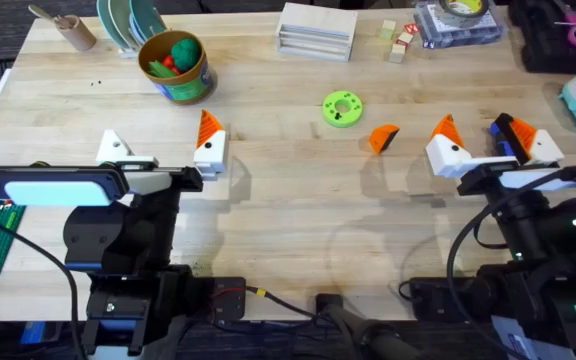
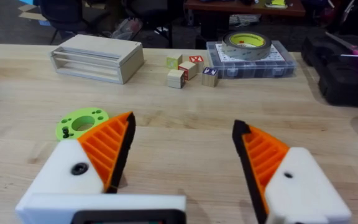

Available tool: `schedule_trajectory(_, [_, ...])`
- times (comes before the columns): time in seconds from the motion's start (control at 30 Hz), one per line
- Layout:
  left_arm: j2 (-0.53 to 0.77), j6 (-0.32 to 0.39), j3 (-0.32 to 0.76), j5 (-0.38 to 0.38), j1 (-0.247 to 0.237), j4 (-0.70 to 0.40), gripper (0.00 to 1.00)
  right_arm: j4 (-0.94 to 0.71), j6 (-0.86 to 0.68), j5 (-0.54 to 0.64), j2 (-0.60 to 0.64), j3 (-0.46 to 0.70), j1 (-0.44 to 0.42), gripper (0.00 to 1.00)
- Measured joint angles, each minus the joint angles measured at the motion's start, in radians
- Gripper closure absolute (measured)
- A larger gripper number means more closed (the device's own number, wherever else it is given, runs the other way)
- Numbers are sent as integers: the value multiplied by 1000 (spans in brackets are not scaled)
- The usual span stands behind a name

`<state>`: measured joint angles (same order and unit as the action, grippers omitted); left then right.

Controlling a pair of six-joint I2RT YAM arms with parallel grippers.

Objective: Pick up the gripper from the table and insert it into the empty holder that is missing its gripper. Then pick up a screw, insert it into the mounting hole, and use the screwdriver to tighten it. Finally, clean up the table by picking up the vegetable and placing it into the bucket.

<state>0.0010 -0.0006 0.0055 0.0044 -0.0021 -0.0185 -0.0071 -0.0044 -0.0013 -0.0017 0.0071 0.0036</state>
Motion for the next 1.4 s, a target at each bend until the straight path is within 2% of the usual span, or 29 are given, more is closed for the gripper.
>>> schedule_trajectory(0.53, [0,8,0,-1,0,0,8,-4,0,0,0,0,0,10])
schedule_trajectory(0.63, [0,9,0,27,0,-1,8,-16,5,-1,0,6,0,9])
schedule_trajectory(0.73, [0,5,1,66,0,-22,8,-100,9,-3,2,45,0,11])
schedule_trajectory(0.83, [3,-1,18,82,0,-99,9,-240,12,0,30,118,0,9])
schedule_trajectory(0.97, [37,-1,122,90,0,-258,7,-369,12,9,126,264,0,9])
schedule_trajectory(1.1, [143,-1,274,72,-1,-375,8,-458,6,13,277,445,0,10])
schedule_trajectory(1.4, [547,-18,710,27,-1,-691,8,-623,4,15,605,785,0,10])
